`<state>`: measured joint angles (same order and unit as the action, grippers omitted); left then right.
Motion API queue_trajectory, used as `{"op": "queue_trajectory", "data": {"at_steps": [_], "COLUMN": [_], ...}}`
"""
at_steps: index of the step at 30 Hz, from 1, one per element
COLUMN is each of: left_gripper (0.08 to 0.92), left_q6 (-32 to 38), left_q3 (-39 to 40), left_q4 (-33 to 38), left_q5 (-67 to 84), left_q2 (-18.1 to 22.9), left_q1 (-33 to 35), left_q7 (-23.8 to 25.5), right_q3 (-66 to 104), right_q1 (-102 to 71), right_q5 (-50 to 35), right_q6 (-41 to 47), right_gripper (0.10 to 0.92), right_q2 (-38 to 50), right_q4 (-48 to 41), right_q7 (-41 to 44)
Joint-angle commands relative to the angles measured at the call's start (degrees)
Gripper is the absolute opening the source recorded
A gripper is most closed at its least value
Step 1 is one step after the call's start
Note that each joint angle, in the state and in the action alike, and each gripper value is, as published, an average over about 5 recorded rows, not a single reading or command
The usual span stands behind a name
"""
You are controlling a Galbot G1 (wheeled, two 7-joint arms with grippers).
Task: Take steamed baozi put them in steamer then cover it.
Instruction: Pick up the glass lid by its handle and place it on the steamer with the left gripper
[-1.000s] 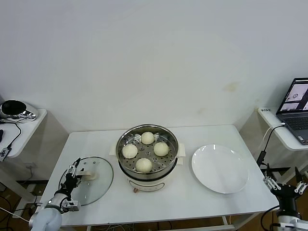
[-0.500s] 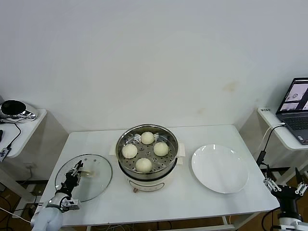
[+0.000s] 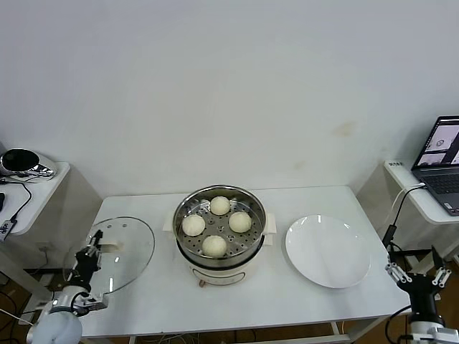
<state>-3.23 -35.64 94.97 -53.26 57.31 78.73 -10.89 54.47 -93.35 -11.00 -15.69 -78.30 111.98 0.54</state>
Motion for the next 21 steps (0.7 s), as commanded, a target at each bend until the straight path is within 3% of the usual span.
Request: {"op": "queue_trajectory", "data": {"at_steps": [1,7,13,16,21], "left_gripper": [0.148,0.148,0.148,0.148,0.148], "left_q6": [-19.1,-24.3,-29.8,-32.4,-37.1], "left_q3": [-3.9,5.0,19.2,24.5,29.7], "left_q4": [23.8,28.5,25.5,23.9,22.5], "left_q5": [4.1,3.9,5.8,3.6,-6.4], "left_q2": [-2.3,-7.0,-12.1,-10.0,-0.6], "left_q1": [6.1,0.6,-11.6,-17.4,-23.7], "left_q7": [5.4,9.3,15.3,17.5,23.6], "right_q3": [-3.0,-4.8,-7.0,-8.4,-10.2], "right_q1": [0.1,0.7,1.9,2.9,3.7], "right_q5": [1.1,4.0,7.7,10.1,12.9], "right_q6": [-0.2,-0.2,-0.6,-0.8,-0.7], "right_gripper": [0.823,0.823,0.823,0.823,0.823], "right_q2": [0.1,-0.4,-2.5,-3.9,-5.1], "right_q4": [0.0,-1.2,-2.1,-2.9,-4.1], "right_q7": [0.2,0.1,-1.6,-2.9,-4.4]}}
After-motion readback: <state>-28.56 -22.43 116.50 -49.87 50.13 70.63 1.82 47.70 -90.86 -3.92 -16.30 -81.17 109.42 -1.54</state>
